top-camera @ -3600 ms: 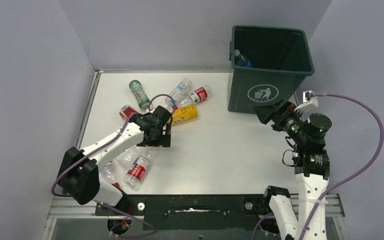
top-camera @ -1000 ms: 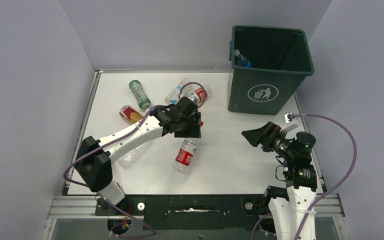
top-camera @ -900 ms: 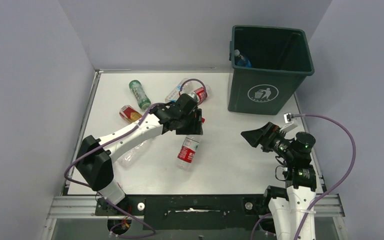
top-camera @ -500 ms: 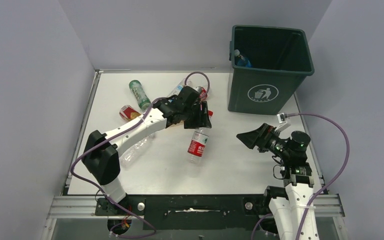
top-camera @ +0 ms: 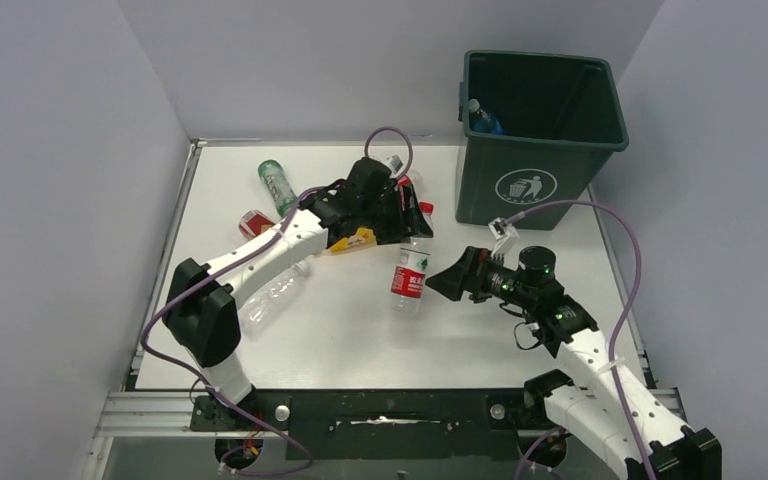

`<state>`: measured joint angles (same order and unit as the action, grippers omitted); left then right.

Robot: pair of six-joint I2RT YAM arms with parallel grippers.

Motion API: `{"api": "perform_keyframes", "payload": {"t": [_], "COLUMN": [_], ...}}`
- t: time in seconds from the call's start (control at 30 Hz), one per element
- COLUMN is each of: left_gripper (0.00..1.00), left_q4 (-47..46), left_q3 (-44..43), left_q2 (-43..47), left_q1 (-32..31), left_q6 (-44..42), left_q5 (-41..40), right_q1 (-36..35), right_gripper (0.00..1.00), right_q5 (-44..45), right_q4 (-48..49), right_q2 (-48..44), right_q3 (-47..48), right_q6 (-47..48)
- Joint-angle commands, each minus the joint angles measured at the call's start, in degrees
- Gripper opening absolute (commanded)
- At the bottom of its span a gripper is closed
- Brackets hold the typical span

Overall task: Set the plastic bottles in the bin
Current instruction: Pick up the plastic bottle at the center of the board.

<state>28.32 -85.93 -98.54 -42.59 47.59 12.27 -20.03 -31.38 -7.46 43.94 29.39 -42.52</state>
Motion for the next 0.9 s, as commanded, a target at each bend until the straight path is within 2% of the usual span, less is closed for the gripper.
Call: {"api": "perform_keyframes", "payload": {"t": [0.0,0.37,0.47,0.6,0.73,0.77,0.8,0.87], "left_gripper": [0.44,0.45,0.45,0.48,0.6,0.67,0.83,0.87], "left_q4": [-9.2,-20.5,-21.1,-20.7,-21.0,-20.8,-20.4,-19.9], "left_q3": [1.2,9.3,10.0,10.8,12.1,12.3,12.4,12.6], "left_q2": [3.0,5.9,6.4,6.9,7.4,7.5,7.6,8.0], "left_q1": [1.0,1.8,1.8,2.0,2.4,2.5,2.6,3.1], "left_q6": [4.7,12.4,13.0,12.8,12.4,12.1,11.6,10.3], "left_q5": [5.0,11.3,11.4,11.2,11.6,11.6,11.6,11.8], "right_q1": [-4.2,-12.1,-12.6,-13.2,-13.5,-13.6,-13.6,-13.7], "right_gripper": [0.98,0.97,0.9,0.72,0.6,0.58,0.57,0.55], "right_q5": [7.0,14.0,14.4,14.5,15.1,15.4,15.6,16.0], "right_q4": [9.4,12.3,13.5,13.9,13.2,12.9,12.7,11.8], "right_q2": [2.9,10.1,11.1,11.6,11.1,10.8,10.5,9.9], "right_q3": [0.7,2.8,2.8,3.1,3.5,3.5,3.7,4.0], "right_q6": [-1.5,-2.0,-2.5,-2.6,-2.6,-2.6,-2.5,-2.5]}}
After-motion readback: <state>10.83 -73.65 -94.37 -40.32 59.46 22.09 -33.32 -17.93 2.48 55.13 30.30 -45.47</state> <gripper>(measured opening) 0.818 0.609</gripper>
